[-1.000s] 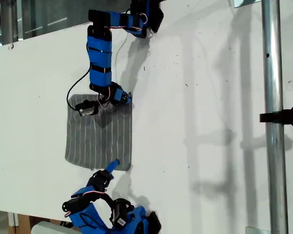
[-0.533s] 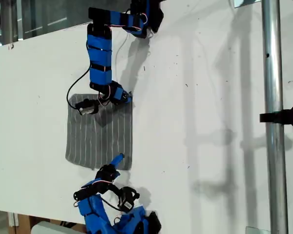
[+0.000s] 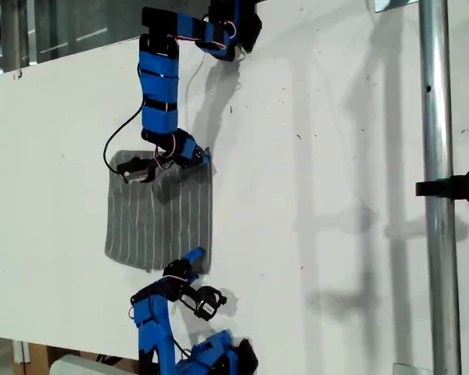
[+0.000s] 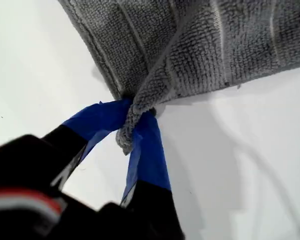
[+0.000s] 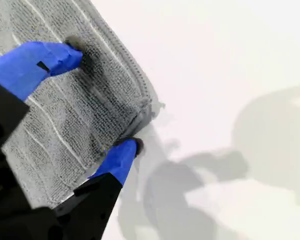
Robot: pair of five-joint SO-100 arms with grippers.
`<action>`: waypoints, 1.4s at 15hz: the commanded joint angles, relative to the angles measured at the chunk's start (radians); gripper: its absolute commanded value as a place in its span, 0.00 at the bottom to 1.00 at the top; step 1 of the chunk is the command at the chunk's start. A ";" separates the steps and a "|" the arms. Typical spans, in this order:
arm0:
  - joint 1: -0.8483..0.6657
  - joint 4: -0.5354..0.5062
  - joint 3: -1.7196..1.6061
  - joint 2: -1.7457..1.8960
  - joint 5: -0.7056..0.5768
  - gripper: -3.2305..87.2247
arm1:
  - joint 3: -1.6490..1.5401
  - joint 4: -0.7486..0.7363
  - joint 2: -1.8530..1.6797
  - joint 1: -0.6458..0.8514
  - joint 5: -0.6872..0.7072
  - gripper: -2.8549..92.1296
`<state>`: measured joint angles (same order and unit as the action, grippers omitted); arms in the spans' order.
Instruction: Grasp corners of a towel and fold twice.
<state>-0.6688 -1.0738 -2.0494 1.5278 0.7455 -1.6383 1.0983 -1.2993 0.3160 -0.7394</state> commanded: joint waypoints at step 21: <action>0.658 -0.140 -0.262 0.735 0.581 0.00 | 0.100 0.279 -0.261 -0.420 -0.281 0.03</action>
<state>0.0230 -1.1858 -2.3347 2.2427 1.3591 -1.5662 1.3392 -1.4788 -0.1549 -1.0462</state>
